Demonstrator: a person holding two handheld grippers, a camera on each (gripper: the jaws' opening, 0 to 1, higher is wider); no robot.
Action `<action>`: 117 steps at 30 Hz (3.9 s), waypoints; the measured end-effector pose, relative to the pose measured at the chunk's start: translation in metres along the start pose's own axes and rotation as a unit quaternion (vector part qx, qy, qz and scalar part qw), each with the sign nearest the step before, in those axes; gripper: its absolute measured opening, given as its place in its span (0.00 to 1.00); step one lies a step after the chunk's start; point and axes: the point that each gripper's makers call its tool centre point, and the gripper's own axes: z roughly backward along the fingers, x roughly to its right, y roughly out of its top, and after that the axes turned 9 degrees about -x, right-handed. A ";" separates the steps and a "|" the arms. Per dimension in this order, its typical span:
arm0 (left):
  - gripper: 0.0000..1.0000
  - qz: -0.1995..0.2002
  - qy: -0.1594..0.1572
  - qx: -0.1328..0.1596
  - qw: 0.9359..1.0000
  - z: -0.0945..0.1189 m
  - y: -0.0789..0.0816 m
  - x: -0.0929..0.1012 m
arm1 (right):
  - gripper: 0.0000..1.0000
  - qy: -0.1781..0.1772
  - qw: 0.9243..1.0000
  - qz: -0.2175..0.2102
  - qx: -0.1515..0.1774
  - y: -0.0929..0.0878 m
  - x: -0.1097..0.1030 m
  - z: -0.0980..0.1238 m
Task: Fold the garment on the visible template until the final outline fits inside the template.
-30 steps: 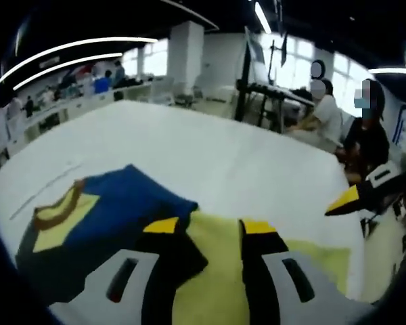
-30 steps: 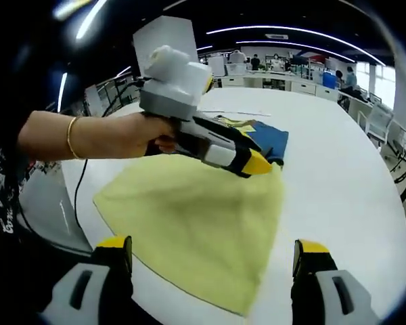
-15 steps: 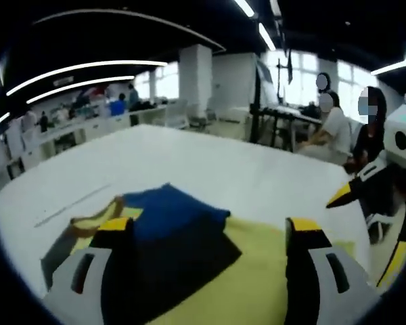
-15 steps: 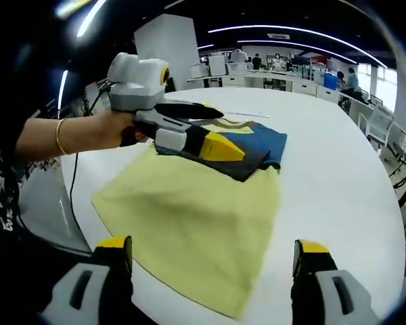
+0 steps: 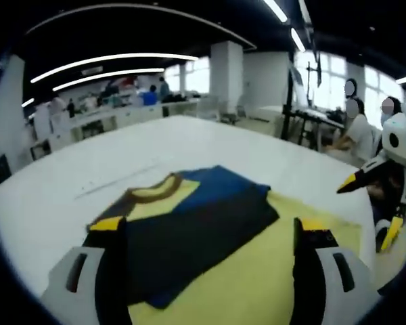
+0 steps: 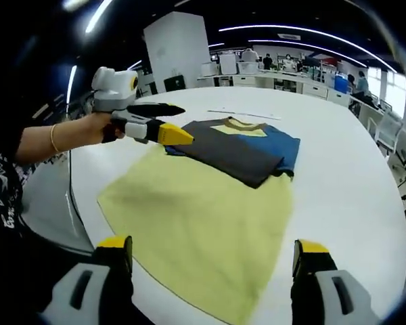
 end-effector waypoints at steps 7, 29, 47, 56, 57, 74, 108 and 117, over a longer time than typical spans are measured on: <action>0.87 0.022 0.036 -0.004 0.999 0.023 -0.017 -0.036 | 0.98 0.002 1.000 -0.001 0.000 -0.001 0.000 -0.001; 0.75 0.032 0.058 -0.065 0.996 0.095 -0.099 -0.056 | 0.93 0.003 0.999 -0.006 -0.033 -0.024 0.006 -0.012; 0.69 0.039 -0.014 -0.113 0.993 0.131 -0.145 -0.008 | 0.93 0.010 0.998 -0.009 -0.054 -0.045 0.002 -0.012; 0.61 0.054 -0.016 -0.133 0.990 0.146 -0.163 0.011 | 0.86 0.002 0.997 -0.026 -0.066 -0.057 0.004 -0.011; 0.60 0.055 -0.014 -0.136 0.989 0.147 -0.165 0.013 | 0.86 0.000 0.997 -0.028 -0.068 -0.058 0.005 -0.011; 0.38 0.100 0.002 -0.178 0.979 0.163 -0.188 0.030 | 0.54 -0.063 0.992 -0.031 -0.102 -0.084 0.019 -0.002; 0.02 0.204 0.040 -0.238 0.949 0.161 -0.214 0.035 | 0.04 -0.111 0.984 -0.094 -0.098 -0.091 0.029 0.005; 0.00 0.205 0.042 -0.237 0.949 0.166 -0.215 0.034 | 0.00 -0.113 0.984 -0.101 -0.093 -0.092 0.031 0.007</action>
